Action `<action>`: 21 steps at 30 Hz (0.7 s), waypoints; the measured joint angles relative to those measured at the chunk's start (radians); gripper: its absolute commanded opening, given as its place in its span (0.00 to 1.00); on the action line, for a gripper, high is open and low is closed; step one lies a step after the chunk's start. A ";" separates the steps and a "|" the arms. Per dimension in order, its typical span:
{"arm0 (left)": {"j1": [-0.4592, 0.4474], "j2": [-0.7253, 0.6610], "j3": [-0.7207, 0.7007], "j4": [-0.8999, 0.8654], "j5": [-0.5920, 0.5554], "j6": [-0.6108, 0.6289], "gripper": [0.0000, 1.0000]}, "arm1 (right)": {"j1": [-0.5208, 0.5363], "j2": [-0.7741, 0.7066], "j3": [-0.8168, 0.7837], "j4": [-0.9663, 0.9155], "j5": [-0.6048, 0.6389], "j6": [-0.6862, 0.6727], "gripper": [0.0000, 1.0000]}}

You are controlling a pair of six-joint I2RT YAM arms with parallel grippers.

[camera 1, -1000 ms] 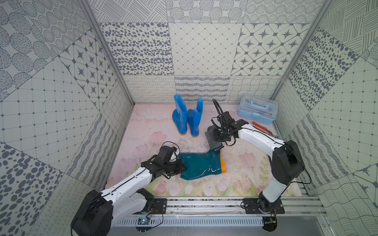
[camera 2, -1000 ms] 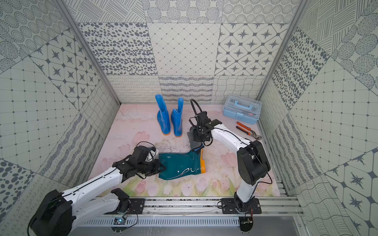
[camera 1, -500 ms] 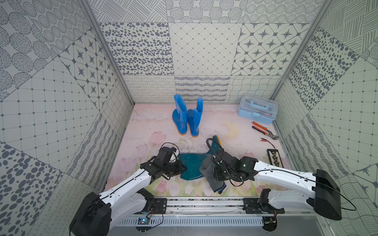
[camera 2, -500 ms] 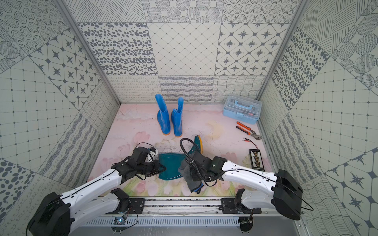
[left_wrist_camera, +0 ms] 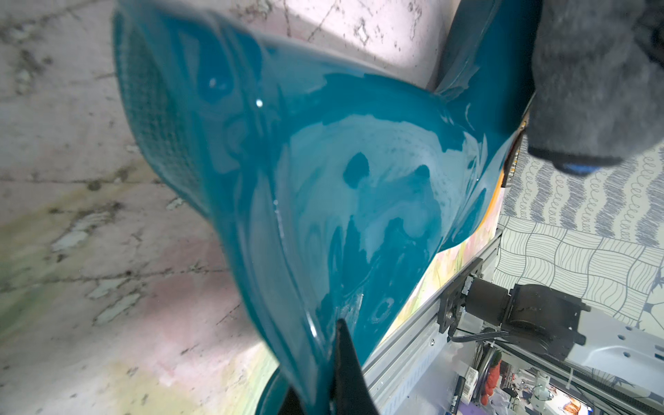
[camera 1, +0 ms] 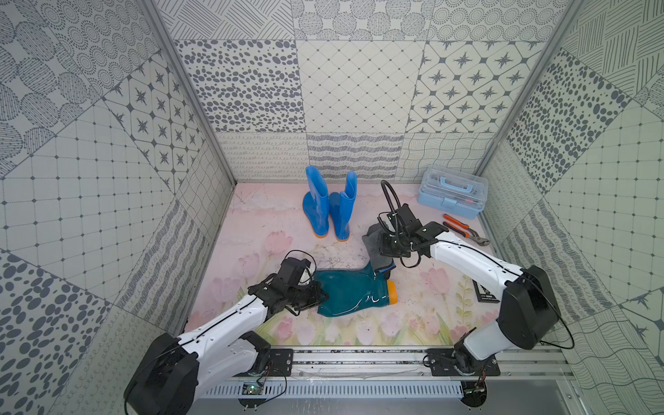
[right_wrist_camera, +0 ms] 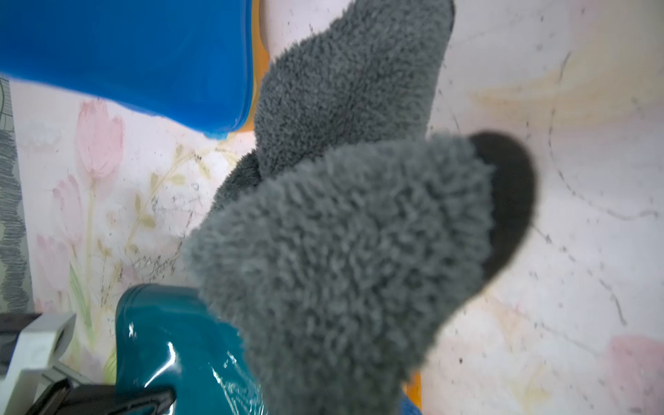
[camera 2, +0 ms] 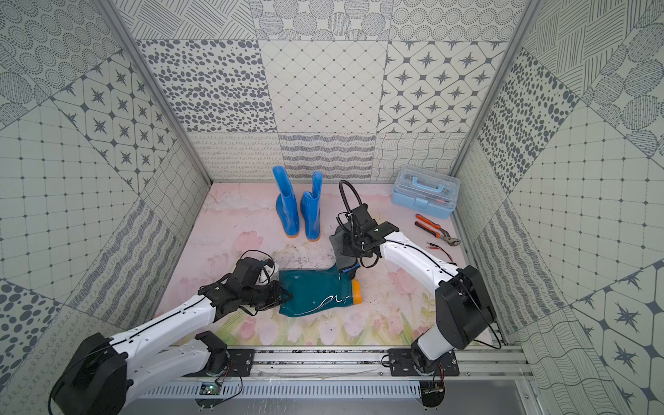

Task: Wipe the rubber boots with a cloth
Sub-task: Wipe the dirt off the rubber boot.

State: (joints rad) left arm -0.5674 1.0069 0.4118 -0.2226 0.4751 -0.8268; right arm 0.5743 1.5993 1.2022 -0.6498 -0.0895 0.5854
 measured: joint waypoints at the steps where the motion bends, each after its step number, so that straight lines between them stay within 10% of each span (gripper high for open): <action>1: 0.000 -0.004 -0.002 0.000 -0.001 -0.001 0.00 | -0.010 0.036 0.014 0.009 -0.003 -0.015 0.00; 7: -0.001 -0.017 -0.005 0.003 -0.002 -0.008 0.00 | 0.002 0.087 0.024 0.060 -0.039 -0.033 0.00; 21: -0.001 -0.033 -0.002 0.002 -0.010 -0.007 0.00 | 0.216 -0.366 -0.415 -0.036 0.053 0.170 0.00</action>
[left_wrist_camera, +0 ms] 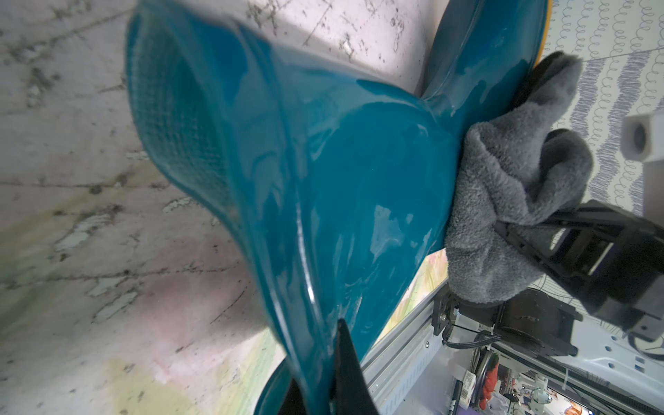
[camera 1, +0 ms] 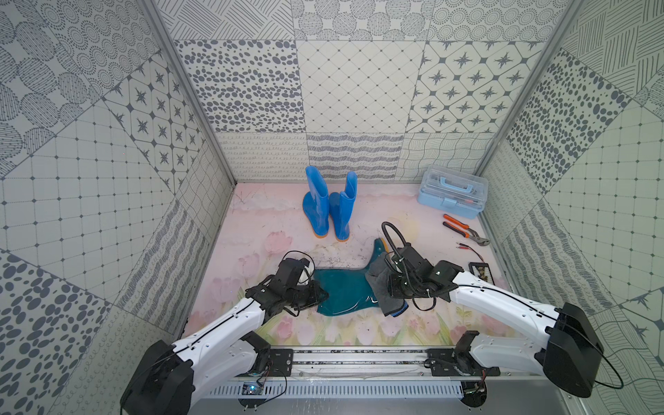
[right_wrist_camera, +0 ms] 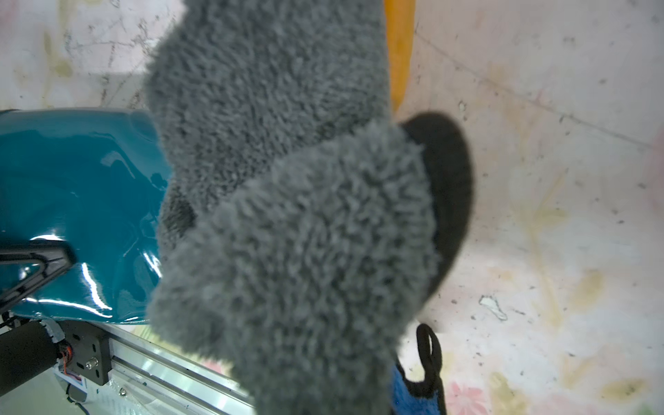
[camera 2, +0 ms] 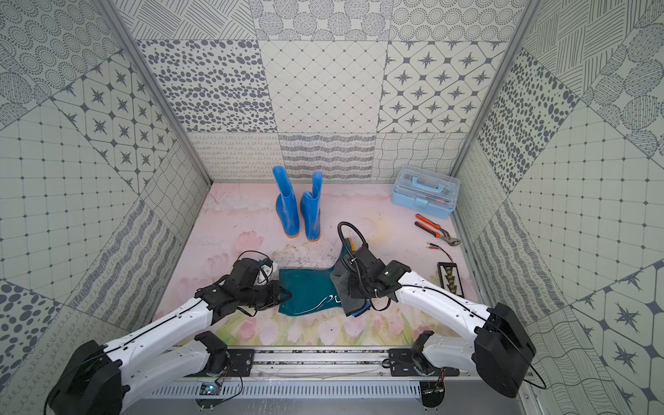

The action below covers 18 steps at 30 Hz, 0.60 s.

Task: Wipe the rubber boots with a cloth
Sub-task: Wipe the dirt off the rubber boot.

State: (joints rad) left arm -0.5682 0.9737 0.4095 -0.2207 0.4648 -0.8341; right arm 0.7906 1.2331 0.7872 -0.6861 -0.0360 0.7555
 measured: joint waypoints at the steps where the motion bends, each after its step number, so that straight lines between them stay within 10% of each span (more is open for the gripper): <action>1: 0.000 0.006 0.003 0.000 0.000 0.000 0.00 | -0.003 0.019 0.012 0.003 -0.008 0.001 0.00; 11: -0.011 0.040 0.019 0.034 -0.029 -0.019 0.00 | -0.229 0.320 0.324 0.004 -0.040 -0.177 0.00; 18: -0.027 0.056 0.019 0.037 -0.044 -0.036 0.00 | -0.174 0.234 0.256 0.035 -0.016 -0.189 0.00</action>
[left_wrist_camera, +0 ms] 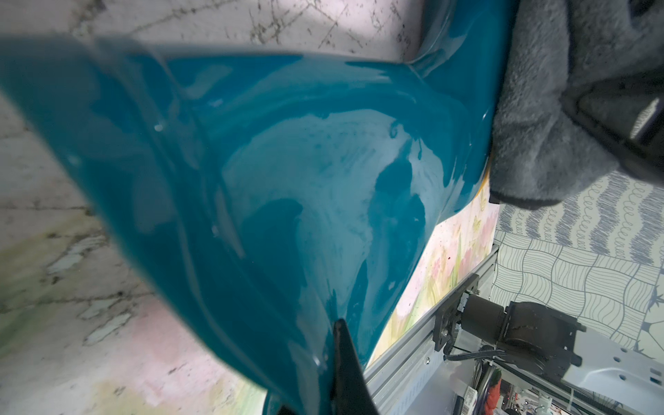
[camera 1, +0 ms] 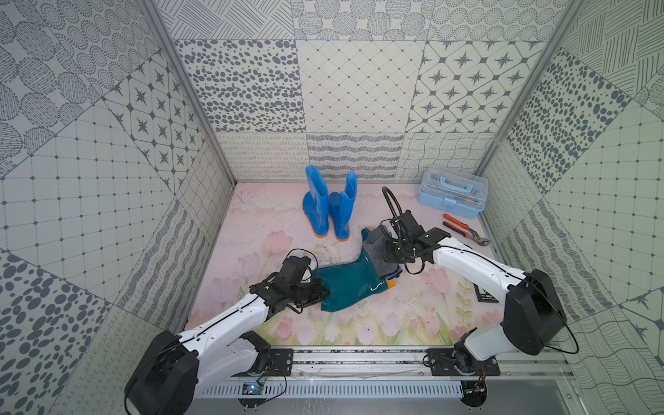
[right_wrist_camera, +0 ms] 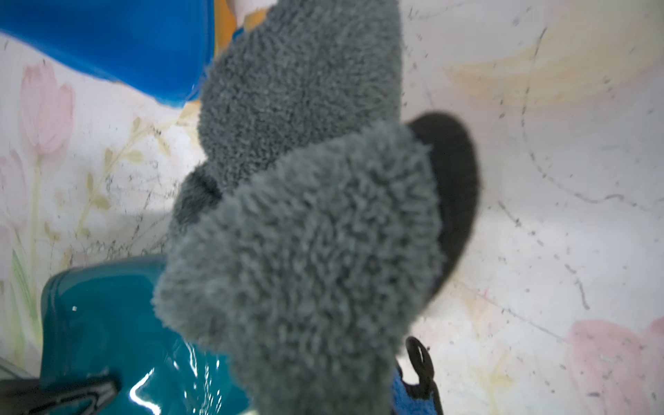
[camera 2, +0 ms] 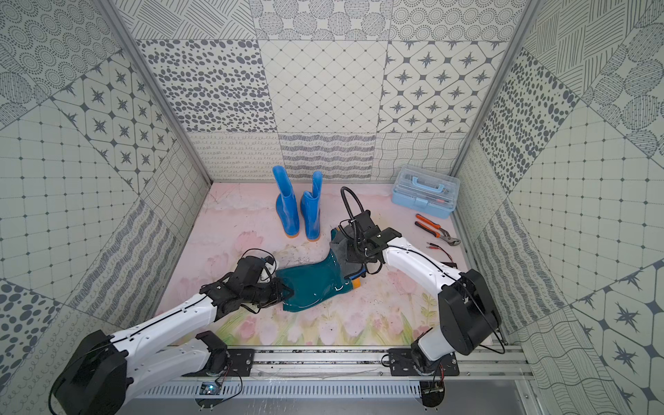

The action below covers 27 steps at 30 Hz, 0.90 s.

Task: Wipe the rubber boots with a cloth
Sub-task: Wipe the dirt off the rubber boot.

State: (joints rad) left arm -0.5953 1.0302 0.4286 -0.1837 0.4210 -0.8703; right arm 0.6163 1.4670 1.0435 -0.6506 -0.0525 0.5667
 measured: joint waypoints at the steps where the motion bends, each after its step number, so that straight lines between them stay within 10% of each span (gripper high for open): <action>1: 0.000 0.004 0.000 0.000 -0.002 -0.001 0.00 | 0.031 -0.032 -0.039 0.006 0.007 0.012 0.00; 14: -0.001 0.027 0.019 -0.009 -0.012 -0.008 0.00 | 0.595 0.017 -0.120 0.185 0.084 0.246 0.00; 21: -0.001 0.012 0.025 -0.014 -0.034 -0.008 0.00 | 0.617 0.119 -0.079 0.244 0.113 0.255 0.00; 27: -0.001 -0.023 0.008 -0.014 -0.034 -0.009 0.00 | 0.444 -0.158 -0.325 0.216 0.163 0.311 0.00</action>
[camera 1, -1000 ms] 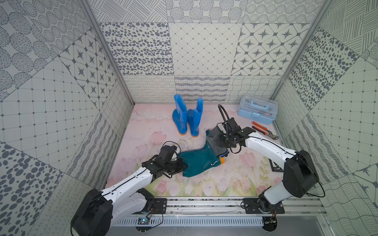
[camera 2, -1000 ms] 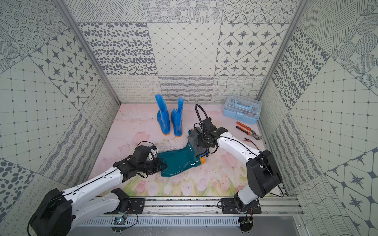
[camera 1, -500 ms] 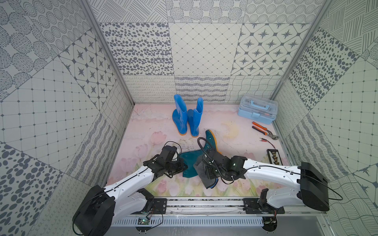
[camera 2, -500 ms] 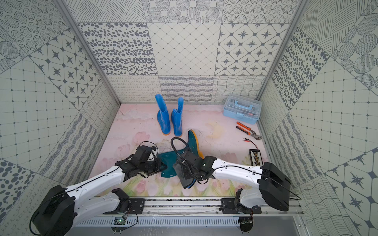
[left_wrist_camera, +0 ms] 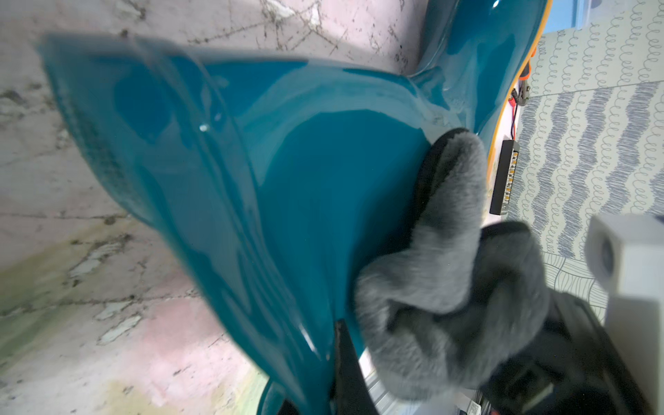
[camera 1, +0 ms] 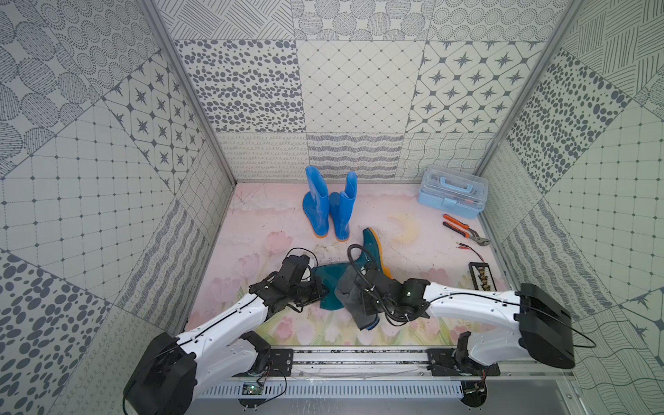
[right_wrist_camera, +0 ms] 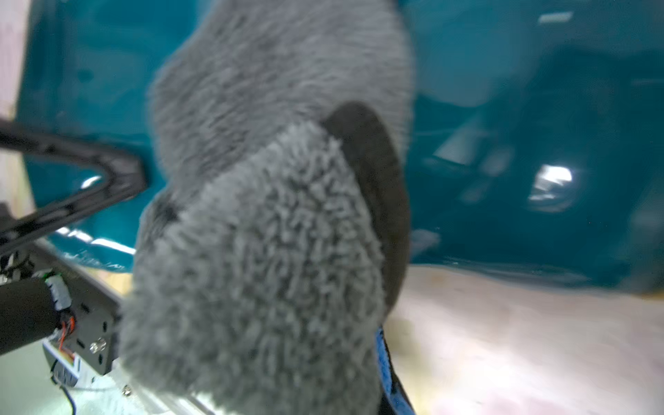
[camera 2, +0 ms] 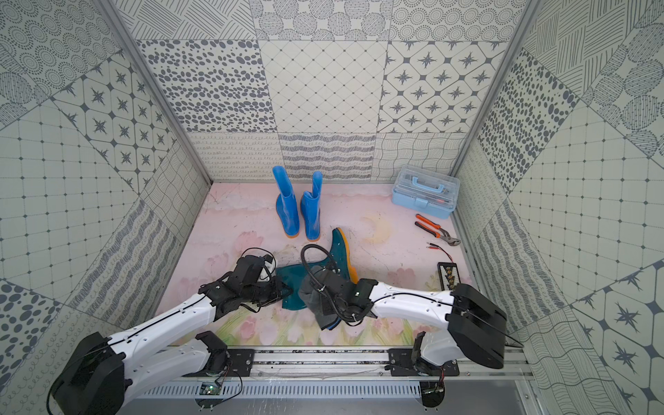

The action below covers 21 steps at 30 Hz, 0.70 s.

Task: Wipe the rubber boots with a cloth
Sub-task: Wipe the dirt off the rubber boot.

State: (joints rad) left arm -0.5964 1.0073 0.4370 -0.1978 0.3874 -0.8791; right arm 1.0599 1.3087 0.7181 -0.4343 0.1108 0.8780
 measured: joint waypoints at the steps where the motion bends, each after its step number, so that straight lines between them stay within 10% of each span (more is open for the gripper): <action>1: 0.000 -0.004 -0.007 0.003 0.000 0.000 0.00 | -0.043 -0.056 -0.043 -0.018 0.015 0.008 0.00; 8: 0.000 -0.008 -0.031 0.015 0.003 -0.007 0.00 | -0.116 -0.155 -0.125 -0.082 0.038 0.026 0.00; 21: -0.003 0.016 -0.027 0.014 -0.002 -0.007 0.00 | 0.272 0.312 0.294 0.119 -0.034 -0.002 0.00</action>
State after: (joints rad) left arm -0.5995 1.0233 0.4095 -0.1841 0.3851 -0.8860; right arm 1.3319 1.6211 1.0126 -0.3153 0.0769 0.8764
